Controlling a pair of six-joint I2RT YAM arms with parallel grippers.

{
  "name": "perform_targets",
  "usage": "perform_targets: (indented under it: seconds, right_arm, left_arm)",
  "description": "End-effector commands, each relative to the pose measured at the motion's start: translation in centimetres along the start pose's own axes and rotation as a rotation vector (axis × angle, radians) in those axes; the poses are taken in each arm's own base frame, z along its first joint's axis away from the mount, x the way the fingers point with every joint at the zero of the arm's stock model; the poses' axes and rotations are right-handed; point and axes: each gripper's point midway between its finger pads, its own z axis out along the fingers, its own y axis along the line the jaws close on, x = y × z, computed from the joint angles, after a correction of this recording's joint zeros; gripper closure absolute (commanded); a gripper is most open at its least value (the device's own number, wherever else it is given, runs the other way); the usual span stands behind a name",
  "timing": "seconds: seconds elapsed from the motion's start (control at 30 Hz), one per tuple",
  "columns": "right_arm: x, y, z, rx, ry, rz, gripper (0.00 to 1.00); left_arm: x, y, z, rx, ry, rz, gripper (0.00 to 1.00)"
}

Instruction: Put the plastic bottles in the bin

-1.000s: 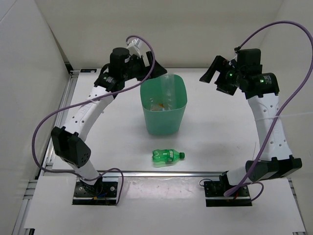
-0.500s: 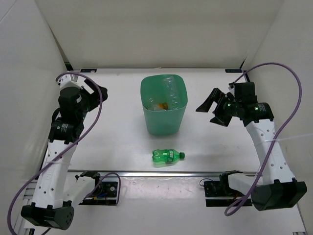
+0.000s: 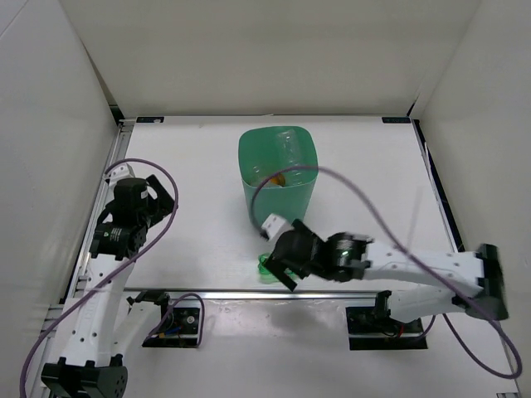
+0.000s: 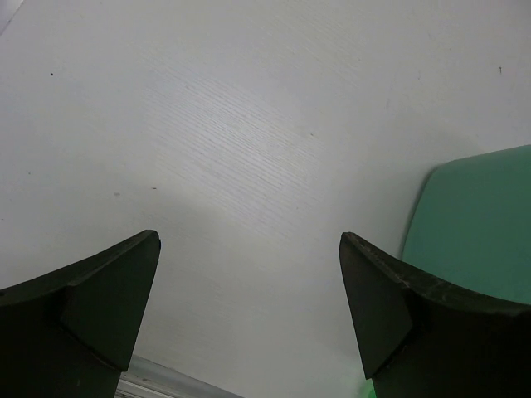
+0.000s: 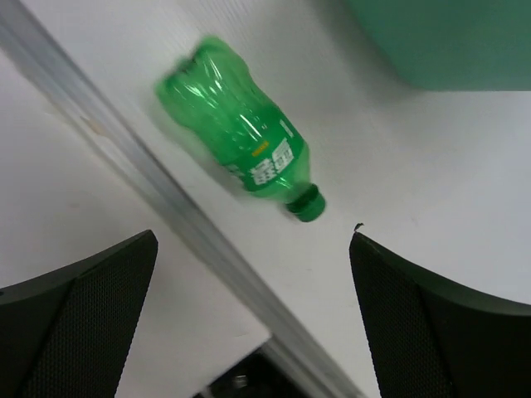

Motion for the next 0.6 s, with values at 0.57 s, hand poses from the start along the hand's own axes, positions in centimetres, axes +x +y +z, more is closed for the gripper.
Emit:
perform_targets:
  seconds: [0.57]
  right_arm:
    - [1.6,0.8,13.2,0.064,0.058,-0.381,0.01]
  left_arm:
    - [2.1,1.0,-0.3,-0.002,0.031,0.120,0.00]
